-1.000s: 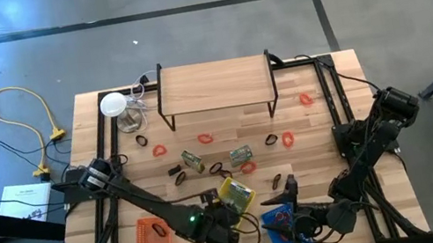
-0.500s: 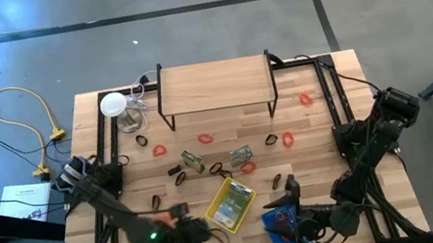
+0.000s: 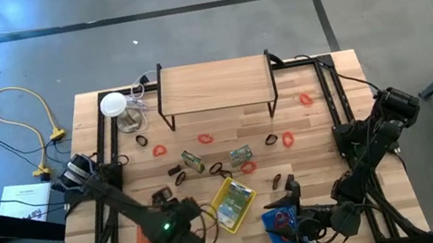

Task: Pick & Place Office Desk Supplies
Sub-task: Put the orange spring keychain into the blue bin

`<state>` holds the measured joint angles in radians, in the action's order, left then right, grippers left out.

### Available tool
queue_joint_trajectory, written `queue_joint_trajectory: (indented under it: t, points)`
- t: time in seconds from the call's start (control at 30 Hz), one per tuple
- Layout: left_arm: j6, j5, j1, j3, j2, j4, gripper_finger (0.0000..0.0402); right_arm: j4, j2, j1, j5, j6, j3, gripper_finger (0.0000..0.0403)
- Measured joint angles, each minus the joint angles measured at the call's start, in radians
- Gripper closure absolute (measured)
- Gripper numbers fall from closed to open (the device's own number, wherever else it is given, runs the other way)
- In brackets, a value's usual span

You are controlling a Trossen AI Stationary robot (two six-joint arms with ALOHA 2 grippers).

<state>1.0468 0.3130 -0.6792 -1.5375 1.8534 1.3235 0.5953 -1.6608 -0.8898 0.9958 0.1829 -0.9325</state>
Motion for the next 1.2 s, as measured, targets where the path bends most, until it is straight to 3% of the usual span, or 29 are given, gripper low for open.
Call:
queue_joint_trajectory:
  t: [0.23, 1.07, 1.2]
  points:
    - [-0.167, -0.176, 0.078, 0.145, 0.001, -0.140, 0.0258, -0.009, 0.000, 0.002, 0.000, -0.005, 0.000, 0.0135]
    - [-0.255, -0.270, 0.169, 0.297, 0.000, -0.293, 0.0259, -0.046, 0.000, 0.000, -0.003, -0.085, 0.000, 0.0135]
    - [-0.262, -0.323, 0.188, 0.337, 0.000, -0.345, 0.0259, -0.046, 0.000, 0.000, -0.003, -0.083, 0.000, 0.0135]
